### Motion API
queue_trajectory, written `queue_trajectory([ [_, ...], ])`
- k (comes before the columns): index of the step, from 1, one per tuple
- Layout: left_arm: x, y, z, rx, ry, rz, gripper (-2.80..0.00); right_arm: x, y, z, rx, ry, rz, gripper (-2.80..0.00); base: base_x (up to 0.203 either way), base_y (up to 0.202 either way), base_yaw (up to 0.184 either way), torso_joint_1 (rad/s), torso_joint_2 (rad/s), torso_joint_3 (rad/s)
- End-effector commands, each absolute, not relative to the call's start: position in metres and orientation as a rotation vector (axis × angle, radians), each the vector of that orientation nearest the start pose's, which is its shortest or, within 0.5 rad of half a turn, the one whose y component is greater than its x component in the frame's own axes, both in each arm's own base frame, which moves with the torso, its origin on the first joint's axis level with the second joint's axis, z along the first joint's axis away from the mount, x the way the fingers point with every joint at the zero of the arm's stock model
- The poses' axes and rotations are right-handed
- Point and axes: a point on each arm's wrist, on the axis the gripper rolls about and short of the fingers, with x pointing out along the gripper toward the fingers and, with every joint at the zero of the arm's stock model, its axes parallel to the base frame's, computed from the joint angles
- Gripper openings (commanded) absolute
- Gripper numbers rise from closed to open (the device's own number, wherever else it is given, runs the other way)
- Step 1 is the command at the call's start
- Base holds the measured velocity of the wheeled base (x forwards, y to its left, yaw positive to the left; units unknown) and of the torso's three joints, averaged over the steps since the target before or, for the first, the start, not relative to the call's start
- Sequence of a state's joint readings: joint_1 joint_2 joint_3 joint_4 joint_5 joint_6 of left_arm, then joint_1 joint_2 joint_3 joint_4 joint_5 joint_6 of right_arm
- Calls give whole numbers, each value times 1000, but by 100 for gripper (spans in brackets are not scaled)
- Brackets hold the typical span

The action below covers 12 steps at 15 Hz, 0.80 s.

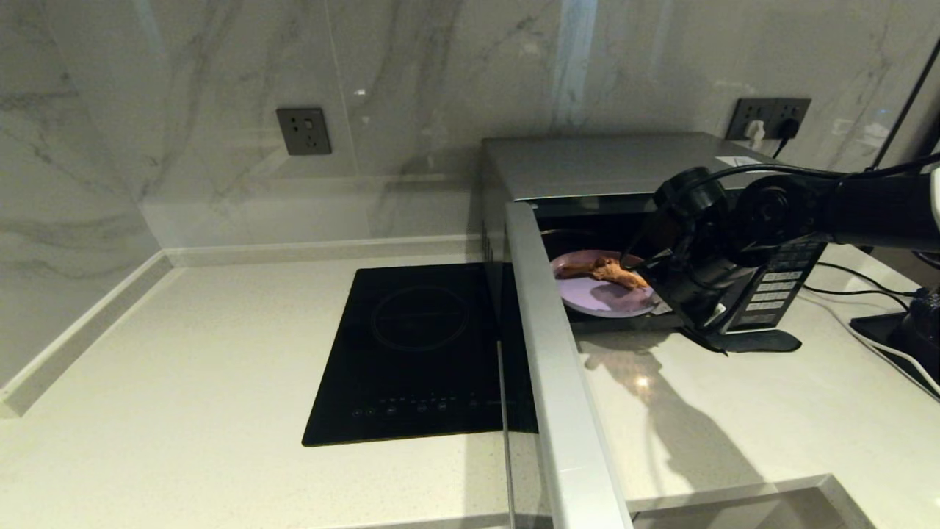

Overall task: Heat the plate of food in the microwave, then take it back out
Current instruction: Take the plate out of the microwave

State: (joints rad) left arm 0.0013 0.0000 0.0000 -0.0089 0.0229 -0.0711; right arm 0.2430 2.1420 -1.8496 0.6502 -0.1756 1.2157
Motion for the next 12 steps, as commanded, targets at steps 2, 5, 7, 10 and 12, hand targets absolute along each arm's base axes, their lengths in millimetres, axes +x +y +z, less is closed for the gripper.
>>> queue_trajectory([
  [2,-23,0,76,-72,-9,24,-280,362,85,218,963,835,-458,-280,0,0,0,0,0,0],
  [5,-23,0,76,-72,-9,24,-280,321,75,234,981,834,-427,-280,0,0,0,0,0,0],
  [7,-23,1,76,-72,-9,26,-280,293,68,240,989,838,-413,-280,0,0,0,0,0,0],
  [10,-23,0,76,-72,-9,24,-280,255,55,244,996,831,-422,-280,0,0,0,0,0,0],
  [12,-23,0,76,-72,-9,24,-280,240,40,248,1020,794,-456,-280,0,0,0,0,0,0],
])
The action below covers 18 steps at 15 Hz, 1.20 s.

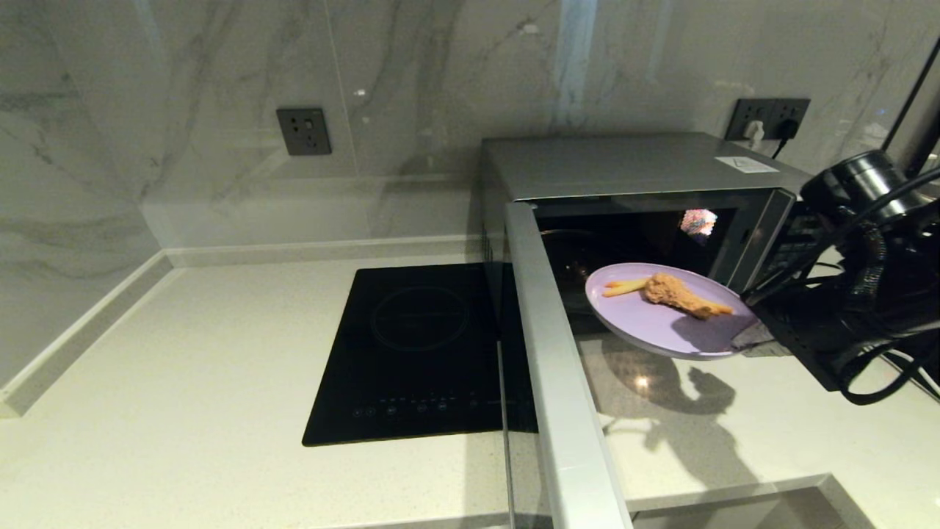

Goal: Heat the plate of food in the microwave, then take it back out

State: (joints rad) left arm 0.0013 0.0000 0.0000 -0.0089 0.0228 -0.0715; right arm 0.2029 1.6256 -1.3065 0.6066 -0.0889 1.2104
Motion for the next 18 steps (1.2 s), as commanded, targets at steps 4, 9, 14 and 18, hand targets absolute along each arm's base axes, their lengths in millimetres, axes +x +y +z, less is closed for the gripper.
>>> queue_trajectory([
  [4,-23,0,76,-72,-9,24,-280,222,2,257,1046,718,-564,-280,0,0,0,0,0,0],
  [9,-23,0,76,-72,-9,24,-280,203,-55,252,1015,646,-748,-280,0,0,0,0,0,0],
  [14,-23,0,76,-72,-9,24,-280,209,-117,225,991,615,-920,-280,0,0,0,0,0,0],
  [18,-23,0,76,-72,-9,24,-280,226,-159,198,990,610,-991,-280,0,0,0,0,0,0],
])
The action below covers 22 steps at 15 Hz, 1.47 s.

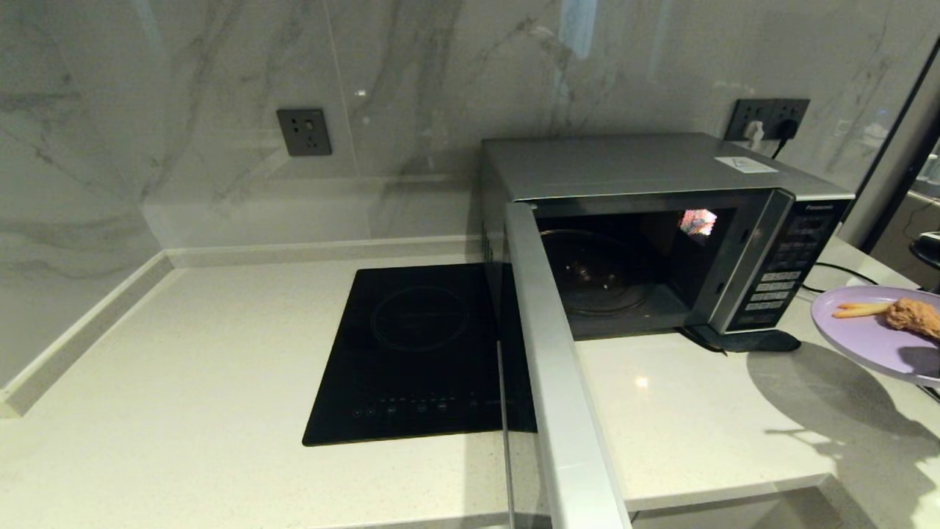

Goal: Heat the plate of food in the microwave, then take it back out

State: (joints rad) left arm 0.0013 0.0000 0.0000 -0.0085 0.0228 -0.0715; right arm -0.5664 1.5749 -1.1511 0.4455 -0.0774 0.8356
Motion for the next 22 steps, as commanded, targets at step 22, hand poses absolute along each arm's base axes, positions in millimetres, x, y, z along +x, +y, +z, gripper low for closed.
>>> queue_trajectory([
  [22,-23,0,76,-72,-9,24,-280,233,-237,98,1105,809,-1097,-280,0,0,0,0,0,0],
])
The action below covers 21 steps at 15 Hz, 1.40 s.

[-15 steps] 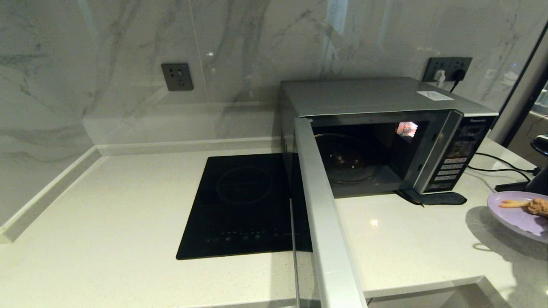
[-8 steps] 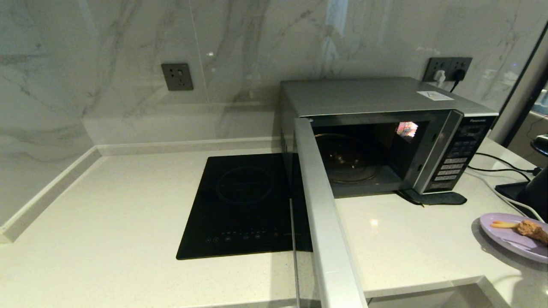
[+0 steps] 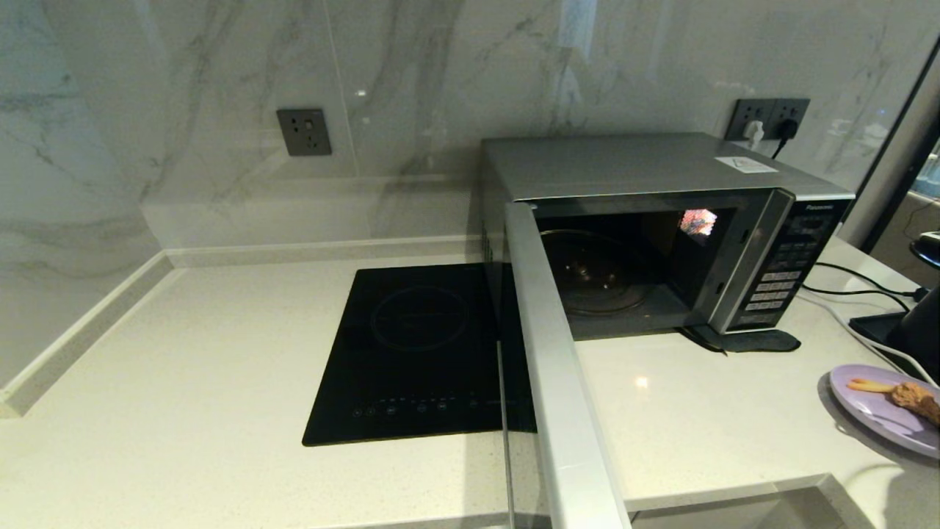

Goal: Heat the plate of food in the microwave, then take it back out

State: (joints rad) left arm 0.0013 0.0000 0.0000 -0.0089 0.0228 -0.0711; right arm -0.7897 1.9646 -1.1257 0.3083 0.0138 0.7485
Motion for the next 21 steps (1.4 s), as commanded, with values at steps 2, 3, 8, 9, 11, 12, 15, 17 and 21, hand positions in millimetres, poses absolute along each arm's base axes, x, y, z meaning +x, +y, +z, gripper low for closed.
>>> queue_trajectory([
  [2,-23,0,76,-72,-9,24,-280,232,-239,96,1111,811,-1105,0,0,0,0,0,0,0],
  [3,-23,0,76,-72,-9,24,-280,232,-240,96,1104,809,-1102,0,0,0,0,0,0,0],
  [8,-23,0,76,-72,-9,24,-280,224,-239,113,1095,756,-1084,0,0,0,0,0,0,0],
  [9,-23,0,76,-72,-9,24,-280,220,-237,123,1093,728,-1066,0,0,0,0,0,0,0],
  [11,-23,0,76,-72,-9,24,-280,211,-231,148,1058,664,-1029,0,0,0,0,0,0,0],
  [12,-23,0,76,-72,-9,24,-280,206,-226,161,1038,625,-1015,0,0,0,0,0,0,0],
  [15,-23,0,76,-72,-9,24,-280,191,-206,203,945,518,-923,0,0,0,0,0,0,0],
  [17,-23,0,76,-72,-9,24,-280,190,-187,231,855,468,-799,0,0,0,0,0,0,0],
  [21,-23,0,76,-72,-9,24,-280,203,-152,279,740,357,-629,-280,0,0,0,0,0,0],
])
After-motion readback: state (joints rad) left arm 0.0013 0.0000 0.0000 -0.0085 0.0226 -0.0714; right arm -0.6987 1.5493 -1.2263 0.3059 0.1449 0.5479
